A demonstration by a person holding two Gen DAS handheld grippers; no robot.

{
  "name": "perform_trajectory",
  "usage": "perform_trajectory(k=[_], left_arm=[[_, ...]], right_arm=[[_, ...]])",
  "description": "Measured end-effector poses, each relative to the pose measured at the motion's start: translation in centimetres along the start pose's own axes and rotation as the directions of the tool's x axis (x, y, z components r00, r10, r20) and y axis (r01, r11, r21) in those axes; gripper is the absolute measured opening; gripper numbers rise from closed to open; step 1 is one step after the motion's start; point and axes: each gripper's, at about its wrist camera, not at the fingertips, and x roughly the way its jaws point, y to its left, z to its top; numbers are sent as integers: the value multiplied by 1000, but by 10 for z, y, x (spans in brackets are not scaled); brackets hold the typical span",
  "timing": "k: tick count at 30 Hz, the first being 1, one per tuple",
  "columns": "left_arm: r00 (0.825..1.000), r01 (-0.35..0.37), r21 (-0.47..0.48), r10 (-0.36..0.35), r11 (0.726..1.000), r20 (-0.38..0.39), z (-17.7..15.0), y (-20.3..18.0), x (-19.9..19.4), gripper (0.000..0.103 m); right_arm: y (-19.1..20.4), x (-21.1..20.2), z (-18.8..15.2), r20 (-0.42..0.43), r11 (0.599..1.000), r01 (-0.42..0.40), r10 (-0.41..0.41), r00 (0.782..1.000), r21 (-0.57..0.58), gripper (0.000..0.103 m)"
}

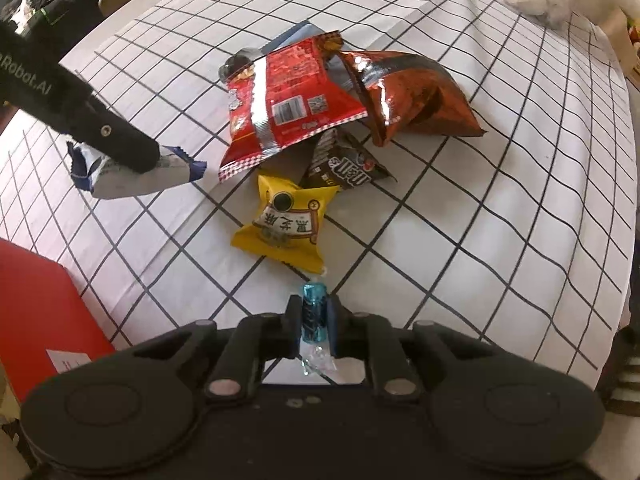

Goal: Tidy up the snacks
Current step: 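Lift both held snacks off the table toward the white box, then lower both snacks into the white box and open both tools to release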

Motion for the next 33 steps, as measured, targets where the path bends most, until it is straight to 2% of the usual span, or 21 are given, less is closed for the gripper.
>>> perform_trajectory(k=[7, 15, 24, 33], left_arm=[[999, 17, 10, -17, 1000, 39, 2, -4, -16, 41], [995, 45, 51, -50, 998, 91, -11, -20, -48, 41], [988, 64, 114, -79, 991, 132, -56, -38, -81, 40], [984, 42, 169, -70, 985, 165, -116, -51, -102, 41]], right_arm=[[-15, -47, -4, 97, 998, 3, -9, 995, 65, 11], [-24, -99, -22, 196, 988, -51, 22, 980, 143, 11], [-7, -138, -57, 245, 980, -90, 44, 969, 178, 11], [27, -159, -99, 270, 972, -144, 90, 959, 188, 11]])
